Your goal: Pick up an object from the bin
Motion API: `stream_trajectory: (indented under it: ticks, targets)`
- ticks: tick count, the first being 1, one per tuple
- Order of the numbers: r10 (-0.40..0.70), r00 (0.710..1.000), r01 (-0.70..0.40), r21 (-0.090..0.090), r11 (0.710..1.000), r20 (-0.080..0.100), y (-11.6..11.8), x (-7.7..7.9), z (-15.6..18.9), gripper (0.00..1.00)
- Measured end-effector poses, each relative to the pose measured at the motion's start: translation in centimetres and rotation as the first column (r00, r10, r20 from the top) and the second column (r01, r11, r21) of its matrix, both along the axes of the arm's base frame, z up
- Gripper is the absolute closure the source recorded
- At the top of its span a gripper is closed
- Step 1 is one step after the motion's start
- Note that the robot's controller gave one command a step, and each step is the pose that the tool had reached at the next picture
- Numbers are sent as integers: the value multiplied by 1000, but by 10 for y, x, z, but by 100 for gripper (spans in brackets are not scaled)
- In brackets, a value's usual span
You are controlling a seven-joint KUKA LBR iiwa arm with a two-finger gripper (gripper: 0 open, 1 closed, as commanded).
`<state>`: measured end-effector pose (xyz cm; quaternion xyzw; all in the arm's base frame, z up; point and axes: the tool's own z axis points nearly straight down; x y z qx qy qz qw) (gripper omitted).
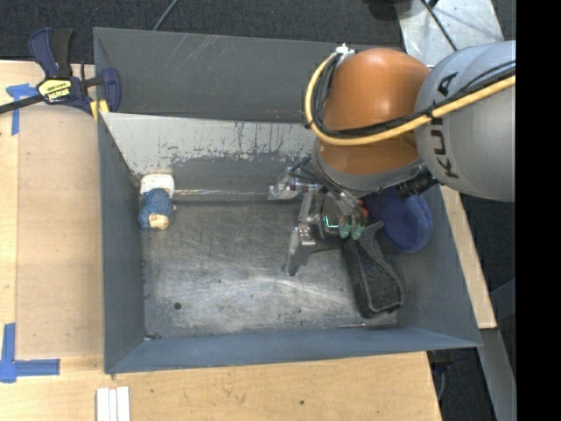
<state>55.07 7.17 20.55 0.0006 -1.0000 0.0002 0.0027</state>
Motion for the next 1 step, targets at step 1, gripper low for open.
stream_trajectory:
  ticks: [1]
  targets:
    - [54, 999, -54, 4, 999, 6, 97, 56, -82, 0]
